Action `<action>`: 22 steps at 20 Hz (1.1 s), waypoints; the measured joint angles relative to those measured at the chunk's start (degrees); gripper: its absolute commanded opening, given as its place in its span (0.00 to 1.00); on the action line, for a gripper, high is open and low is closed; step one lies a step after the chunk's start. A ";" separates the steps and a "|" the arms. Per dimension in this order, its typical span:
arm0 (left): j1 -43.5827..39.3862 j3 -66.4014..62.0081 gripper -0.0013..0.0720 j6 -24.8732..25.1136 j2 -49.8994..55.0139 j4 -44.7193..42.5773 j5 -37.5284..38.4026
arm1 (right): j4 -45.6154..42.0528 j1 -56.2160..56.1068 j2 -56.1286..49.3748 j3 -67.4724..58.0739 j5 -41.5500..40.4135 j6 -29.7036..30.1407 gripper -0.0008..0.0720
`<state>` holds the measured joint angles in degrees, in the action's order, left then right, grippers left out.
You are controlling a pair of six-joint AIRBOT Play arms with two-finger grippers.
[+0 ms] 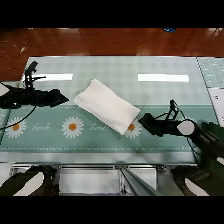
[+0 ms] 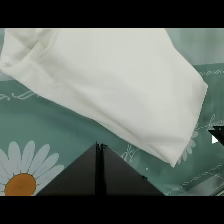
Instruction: Fold the shirts.
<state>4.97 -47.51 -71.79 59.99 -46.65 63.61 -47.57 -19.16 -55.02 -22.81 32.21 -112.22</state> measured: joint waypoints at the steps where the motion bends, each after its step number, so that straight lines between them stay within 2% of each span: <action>1: 0.00 0.52 0.04 0.00 0.00 0.00 0.00 | 4.42 0.00 -2.08 -0.35 -1.09 3.69 0.58; 3: 0.00 1.29 0.05 0.00 0.02 0.00 0.02 | 10.91 0.00 -6.38 -1.77 -2.01 9.35 0.58; 7: 0.00 1.90 0.04 0.00 0.00 0.02 -0.04 | 19.15 -1.90 -15.37 -6.75 -1.09 16.46 0.57; 8: 0.00 1.95 0.04 0.02 0.00 0.02 -0.04 | 20.55 -3.02 -17.70 -8.72 -0.79 17.84 0.43; 9: 0.00 1.99 0.05 0.00 0.00 0.02 -0.04 | 21.03 -4.07 -19.87 -10.80 -0.61 18.97 0.13; 10: 0.00 2.01 0.04 0.00 0.00 0.02 -0.09 | 21.40 -5.11 -22.16 -13.42 -0.35 20.31 0.04; 14: 0.00 2.08 0.05 0.00 0.00 0.02 -0.15 | 22.14 -6.32 -26.93 -26.53 3.23 26.67 0.04; 16: 0.00 2.10 0.05 0.00 0.02 0.02 -0.20 | 19.06 -4.92 -27.80 -35.23 6.29 27.17 0.04; 19: -0.07 2.10 0.04 0.00 0.00 0.02 -0.59 | 10.93 -1.20 -28.37 -49.35 12.92 24.04 0.04; 22: -1.01 2.10 0.04 0.02 -0.09 0.09 -0.31 | 1.92 4.63 -28.55 -62.88 23.04 19.39 0.04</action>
<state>3.97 -45.41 -71.77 59.90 -46.57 63.31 -45.65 -14.52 -83.57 -85.69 55.24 -92.84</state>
